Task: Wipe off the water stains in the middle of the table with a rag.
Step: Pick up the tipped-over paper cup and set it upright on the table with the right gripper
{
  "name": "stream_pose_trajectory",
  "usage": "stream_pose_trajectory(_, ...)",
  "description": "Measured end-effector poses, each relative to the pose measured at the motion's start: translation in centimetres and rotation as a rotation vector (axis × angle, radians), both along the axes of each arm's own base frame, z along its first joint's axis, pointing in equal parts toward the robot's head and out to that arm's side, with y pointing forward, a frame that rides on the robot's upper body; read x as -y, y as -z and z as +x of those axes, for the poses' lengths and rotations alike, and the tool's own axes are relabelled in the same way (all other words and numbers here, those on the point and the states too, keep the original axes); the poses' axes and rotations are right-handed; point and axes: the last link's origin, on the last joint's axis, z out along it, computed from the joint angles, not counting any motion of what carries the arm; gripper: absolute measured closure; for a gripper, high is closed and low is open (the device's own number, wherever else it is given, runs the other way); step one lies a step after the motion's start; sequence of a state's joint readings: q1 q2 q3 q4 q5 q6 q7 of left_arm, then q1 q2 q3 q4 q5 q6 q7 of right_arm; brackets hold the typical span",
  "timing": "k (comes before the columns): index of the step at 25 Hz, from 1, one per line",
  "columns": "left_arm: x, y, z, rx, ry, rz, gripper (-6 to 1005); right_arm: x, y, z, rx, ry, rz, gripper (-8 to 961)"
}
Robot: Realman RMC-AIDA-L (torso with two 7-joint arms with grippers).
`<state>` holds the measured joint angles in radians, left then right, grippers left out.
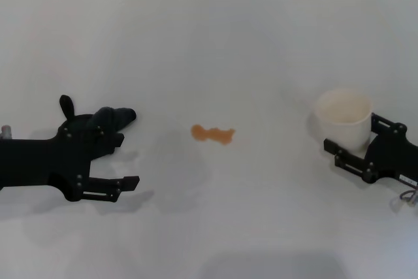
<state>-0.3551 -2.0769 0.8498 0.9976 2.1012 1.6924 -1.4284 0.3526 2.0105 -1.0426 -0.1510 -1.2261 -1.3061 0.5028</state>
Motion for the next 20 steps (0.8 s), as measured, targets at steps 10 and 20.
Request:
stream_pose_trajectory(10,0.0,-0.1,0.0,0.002,-0.005,0.000,123,-0.1,-0.7,0.3,0.034,-0.015,-0.001,256)
stream_pose_trajectory(20,-0.2,0.0,0.2,0.003,-0.008,-0.002,124,-0.3,-1.5,1.2,0.089,0.006,-0.033,200)
